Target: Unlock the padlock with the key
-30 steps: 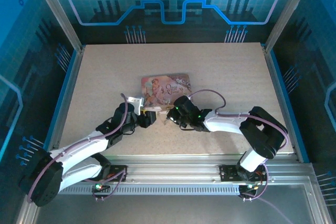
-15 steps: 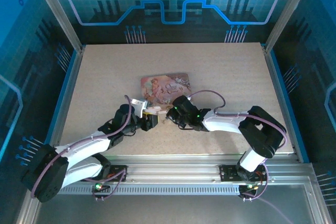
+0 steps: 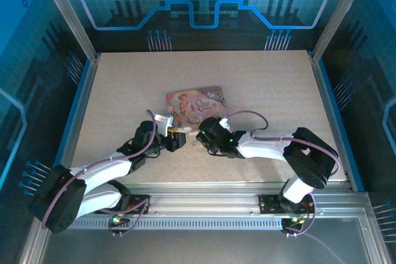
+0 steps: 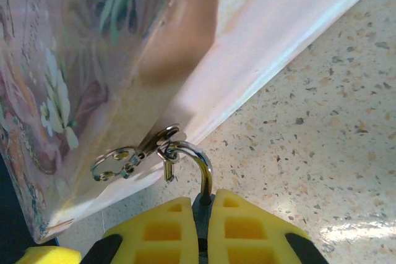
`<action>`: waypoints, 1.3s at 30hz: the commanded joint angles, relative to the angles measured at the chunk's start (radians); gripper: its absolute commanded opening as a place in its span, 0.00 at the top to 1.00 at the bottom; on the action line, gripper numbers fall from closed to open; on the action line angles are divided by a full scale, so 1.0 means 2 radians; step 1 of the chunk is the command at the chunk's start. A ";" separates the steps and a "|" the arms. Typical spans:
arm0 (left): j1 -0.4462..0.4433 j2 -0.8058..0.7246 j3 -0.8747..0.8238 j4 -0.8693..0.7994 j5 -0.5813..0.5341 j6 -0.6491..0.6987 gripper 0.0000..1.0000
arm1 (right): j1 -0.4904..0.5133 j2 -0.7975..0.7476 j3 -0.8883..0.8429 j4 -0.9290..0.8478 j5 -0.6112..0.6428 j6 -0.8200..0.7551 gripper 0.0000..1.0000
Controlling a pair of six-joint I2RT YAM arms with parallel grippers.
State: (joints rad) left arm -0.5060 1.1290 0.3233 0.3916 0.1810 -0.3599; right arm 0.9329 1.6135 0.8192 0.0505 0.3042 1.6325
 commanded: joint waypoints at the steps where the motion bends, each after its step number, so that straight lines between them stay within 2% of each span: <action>1: 0.009 -0.020 -0.011 0.011 0.022 0.003 0.51 | 0.011 -0.010 0.026 -0.038 0.049 0.034 1.00; 9: 0.026 -0.079 -0.031 -0.011 0.033 0.005 0.50 | 0.026 0.024 0.099 -0.109 0.102 0.065 1.00; 13: 0.034 -0.112 -0.036 -0.029 0.036 0.006 0.48 | 0.031 0.048 0.119 -0.124 0.109 0.085 1.00; 20: 0.043 -0.152 -0.042 -0.056 0.036 0.008 0.47 | 0.040 0.070 0.130 -0.134 0.113 0.102 1.00; 30: 0.047 -0.161 -0.042 -0.063 0.039 0.008 0.47 | 0.041 0.055 0.108 -0.153 0.145 0.115 1.00; 34: 0.047 -0.160 -0.044 -0.063 0.038 0.009 0.46 | 0.039 0.047 0.087 -0.126 0.154 0.113 1.00; 39: 0.048 -0.160 -0.044 -0.064 0.038 0.010 0.46 | 0.035 0.045 0.048 -0.046 0.148 0.106 1.00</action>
State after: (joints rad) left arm -0.4206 0.8204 0.2565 0.2733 0.2337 -0.3592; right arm 1.0069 1.7252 0.9543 -0.1211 0.5583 1.8404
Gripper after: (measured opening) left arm 0.538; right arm 0.067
